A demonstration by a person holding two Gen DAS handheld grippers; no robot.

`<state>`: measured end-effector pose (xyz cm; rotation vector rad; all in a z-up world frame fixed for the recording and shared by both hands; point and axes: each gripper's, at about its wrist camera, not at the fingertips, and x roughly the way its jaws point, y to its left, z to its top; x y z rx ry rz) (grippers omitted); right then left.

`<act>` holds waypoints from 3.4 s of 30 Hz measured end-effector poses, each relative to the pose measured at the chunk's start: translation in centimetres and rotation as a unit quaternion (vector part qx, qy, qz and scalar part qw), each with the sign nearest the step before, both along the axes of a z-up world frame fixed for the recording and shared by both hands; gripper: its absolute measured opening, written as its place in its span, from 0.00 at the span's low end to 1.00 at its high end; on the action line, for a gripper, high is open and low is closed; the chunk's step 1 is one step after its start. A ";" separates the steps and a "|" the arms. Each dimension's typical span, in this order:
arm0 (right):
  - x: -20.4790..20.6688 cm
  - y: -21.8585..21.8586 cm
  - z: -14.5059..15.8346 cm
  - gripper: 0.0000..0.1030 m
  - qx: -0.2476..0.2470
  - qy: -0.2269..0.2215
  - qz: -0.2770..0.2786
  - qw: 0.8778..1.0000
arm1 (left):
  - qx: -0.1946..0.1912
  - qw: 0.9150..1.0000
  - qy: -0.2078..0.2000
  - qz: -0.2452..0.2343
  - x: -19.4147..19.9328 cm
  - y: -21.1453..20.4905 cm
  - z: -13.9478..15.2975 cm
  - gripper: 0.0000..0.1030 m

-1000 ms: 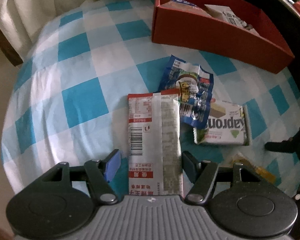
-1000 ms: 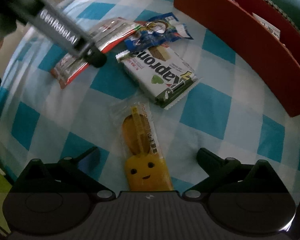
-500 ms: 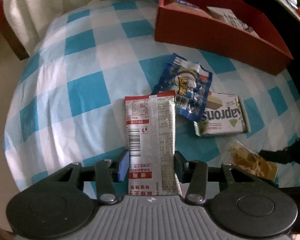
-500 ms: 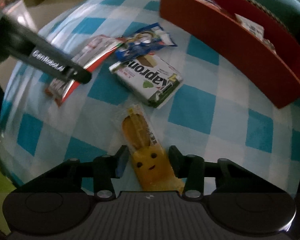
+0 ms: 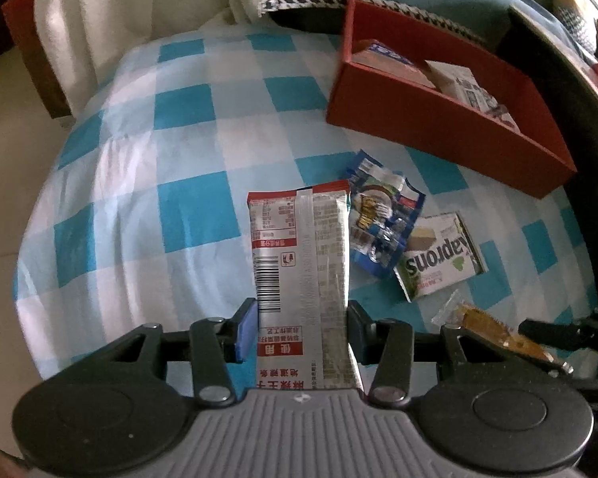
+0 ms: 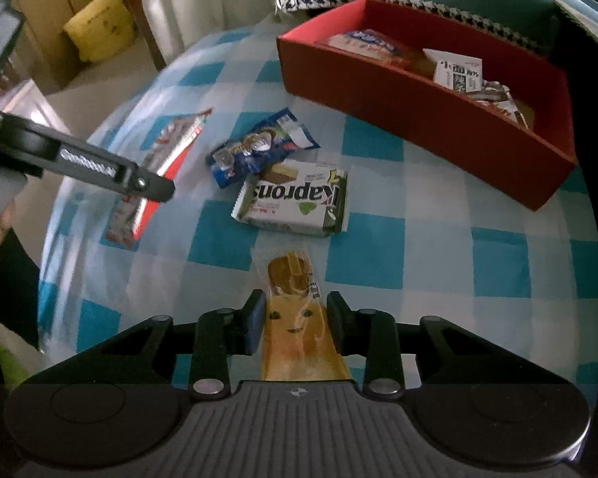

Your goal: Organize snacks

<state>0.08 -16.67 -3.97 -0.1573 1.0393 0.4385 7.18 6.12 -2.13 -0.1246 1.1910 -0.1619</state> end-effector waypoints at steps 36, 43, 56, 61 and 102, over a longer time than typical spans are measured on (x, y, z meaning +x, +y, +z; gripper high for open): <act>3.0 -1.6 -4.0 0.83 -0.095 0.052 0.077 0.991 | 0.015 0.999 -0.002 -0.045 -0.2 -2.1 0.0 0.39; 2.1 -0.4 -4.5 0.80 -0.137 0.028 0.106 0.984 | 0.007 0.999 -0.001 -0.053 -0.3 -2.3 0.1 0.39; 1.1 0.7 -3.3 0.39 -0.052 0.059 0.049 0.996 | 0.019 0.998 0.001 -0.067 -0.7 -3.0 -0.2 0.39; 1.4 -1.1 -2.1 0.39 0.051 0.084 0.001 0.995 | 0.015 0.997 -0.005 -0.070 -0.7 -3.1 0.1 0.39; 5.2 -6.9 3.9 0.41 0.215 -0.033 -0.118 0.969 | 0.013 0.992 -0.108 -0.065 2.4 -4.7 5.2 0.39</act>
